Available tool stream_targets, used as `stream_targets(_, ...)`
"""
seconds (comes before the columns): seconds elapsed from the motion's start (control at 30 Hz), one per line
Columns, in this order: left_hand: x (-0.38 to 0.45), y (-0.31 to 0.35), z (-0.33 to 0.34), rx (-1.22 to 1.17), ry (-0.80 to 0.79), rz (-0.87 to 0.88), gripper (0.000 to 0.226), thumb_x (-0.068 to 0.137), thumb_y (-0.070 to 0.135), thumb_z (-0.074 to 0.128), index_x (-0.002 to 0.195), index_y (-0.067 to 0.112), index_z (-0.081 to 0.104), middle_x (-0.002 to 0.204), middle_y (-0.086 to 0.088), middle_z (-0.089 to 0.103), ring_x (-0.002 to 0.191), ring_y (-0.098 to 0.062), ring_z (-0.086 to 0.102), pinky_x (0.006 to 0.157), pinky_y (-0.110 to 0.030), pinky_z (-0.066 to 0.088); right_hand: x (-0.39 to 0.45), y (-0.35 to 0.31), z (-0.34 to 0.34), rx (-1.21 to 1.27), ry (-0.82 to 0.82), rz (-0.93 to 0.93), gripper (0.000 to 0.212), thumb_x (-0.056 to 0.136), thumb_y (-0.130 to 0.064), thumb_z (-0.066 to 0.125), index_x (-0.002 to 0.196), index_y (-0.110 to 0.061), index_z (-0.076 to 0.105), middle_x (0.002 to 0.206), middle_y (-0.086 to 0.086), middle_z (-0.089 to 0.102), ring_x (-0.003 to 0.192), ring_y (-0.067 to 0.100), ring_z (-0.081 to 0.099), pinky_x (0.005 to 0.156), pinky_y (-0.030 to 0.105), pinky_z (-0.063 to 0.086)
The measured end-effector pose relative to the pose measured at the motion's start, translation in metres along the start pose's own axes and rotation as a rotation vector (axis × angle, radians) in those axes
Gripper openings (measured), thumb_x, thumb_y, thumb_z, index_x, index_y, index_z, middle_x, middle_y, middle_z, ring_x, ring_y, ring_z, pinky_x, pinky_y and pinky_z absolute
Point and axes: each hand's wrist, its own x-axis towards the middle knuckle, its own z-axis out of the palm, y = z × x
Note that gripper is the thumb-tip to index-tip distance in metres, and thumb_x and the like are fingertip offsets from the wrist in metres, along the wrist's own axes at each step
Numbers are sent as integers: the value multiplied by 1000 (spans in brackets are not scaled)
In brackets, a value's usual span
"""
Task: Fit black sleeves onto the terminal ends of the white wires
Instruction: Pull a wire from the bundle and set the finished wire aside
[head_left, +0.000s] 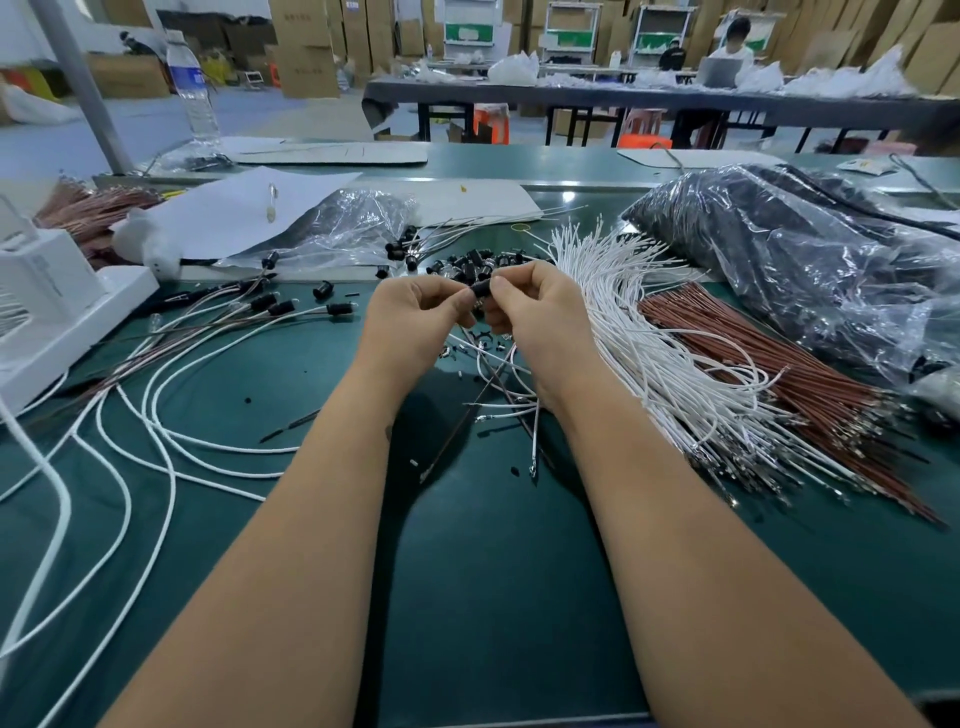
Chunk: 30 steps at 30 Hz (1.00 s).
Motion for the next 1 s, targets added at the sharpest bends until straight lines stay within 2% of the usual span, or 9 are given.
stream_targets(0.13,2,0,-17,8,-129,-112,17,94,6,56,102,9,70,73,-2,69,47,0,43,49,-13,35,-1,-1,2,-85,27,-39,11,95,-7,56,91,-17,60,84,4,66,75,13,64,73,28,56)
stream_targets(0.3,2,-7,-40,284,-187,-224,21,95,16,55,87,21,74,67,6,69,50,-7,43,55,-22,38,-1,-3,-6,-30,219,-52,20,96,-6,54,87,-24,55,89,3,66,79,13,65,61,16,52)
stream_targets(0.4,3,-12,-45,313,-50,-214,19,94,22,57,85,21,73,63,4,62,45,-3,40,48,-17,34,-1,-3,-5,-41,219,-51,21,96,-5,54,88,-24,56,91,5,67,84,17,67,72,24,56)
stream_targets(0.5,3,-19,-51,488,203,-175,20,95,22,55,93,17,74,69,-1,61,53,-12,44,51,-25,33,-3,-2,-1,-176,135,-91,15,96,-6,53,96,-21,58,91,1,66,82,13,65,73,24,56)
stream_targets(0.6,0,-28,-65,600,513,-246,23,95,17,49,96,12,72,89,-12,68,72,-27,48,62,-31,34,-3,-2,-3,-342,151,-151,14,96,-8,51,102,-19,58,82,-7,60,70,7,57,59,20,48)
stream_targets(0.67,-3,-31,-67,686,570,-337,25,91,11,46,104,12,68,108,-17,66,89,-34,50,69,-38,39,-1,-1,-8,-511,182,-187,19,96,-7,48,107,-16,60,89,-5,60,78,12,55,63,18,40)
stream_targets(0.8,-3,-21,-55,888,542,-268,62,78,2,53,138,20,46,147,-10,35,131,-38,28,103,-50,26,1,0,-25,-995,274,-246,34,89,0,47,118,-13,61,111,7,57,100,20,45,82,25,36)
stream_targets(0.9,2,-5,-31,869,421,-47,58,77,2,53,132,23,53,142,-5,43,127,-34,33,99,-46,30,3,-2,-37,-1211,290,-109,35,84,-4,49,116,-12,60,121,11,54,113,29,43,96,38,33)
stream_targets(1.0,0,2,0,831,84,142,46,84,5,51,124,23,61,130,-3,56,120,-28,43,96,-41,39,4,-2,-42,-1260,268,-11,20,86,-7,49,101,-9,63,119,13,58,114,34,45,95,41,36)
